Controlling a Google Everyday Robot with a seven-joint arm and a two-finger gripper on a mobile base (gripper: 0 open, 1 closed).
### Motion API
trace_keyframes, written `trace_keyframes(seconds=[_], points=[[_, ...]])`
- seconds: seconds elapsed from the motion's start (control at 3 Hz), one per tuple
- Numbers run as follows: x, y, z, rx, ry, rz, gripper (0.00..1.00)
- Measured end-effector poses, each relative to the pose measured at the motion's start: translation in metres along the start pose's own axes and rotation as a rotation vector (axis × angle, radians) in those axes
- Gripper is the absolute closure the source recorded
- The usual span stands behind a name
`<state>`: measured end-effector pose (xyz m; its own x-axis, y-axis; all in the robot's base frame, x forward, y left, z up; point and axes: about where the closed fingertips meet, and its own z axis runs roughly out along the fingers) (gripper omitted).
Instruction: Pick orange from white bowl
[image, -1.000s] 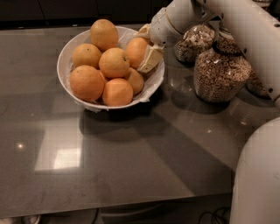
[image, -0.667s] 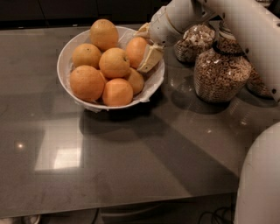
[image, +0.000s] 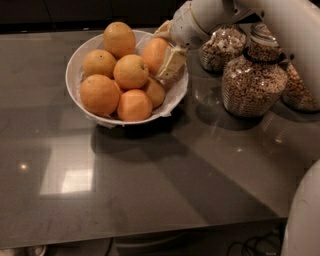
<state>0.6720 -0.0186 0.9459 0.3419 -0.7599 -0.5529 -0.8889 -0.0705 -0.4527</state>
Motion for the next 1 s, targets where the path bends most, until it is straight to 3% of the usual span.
trace_keyframes(seconds=[1.0], points=[[-0.02, -0.007, -0.079, 0.146, 0.129, -0.038, 1.0]])
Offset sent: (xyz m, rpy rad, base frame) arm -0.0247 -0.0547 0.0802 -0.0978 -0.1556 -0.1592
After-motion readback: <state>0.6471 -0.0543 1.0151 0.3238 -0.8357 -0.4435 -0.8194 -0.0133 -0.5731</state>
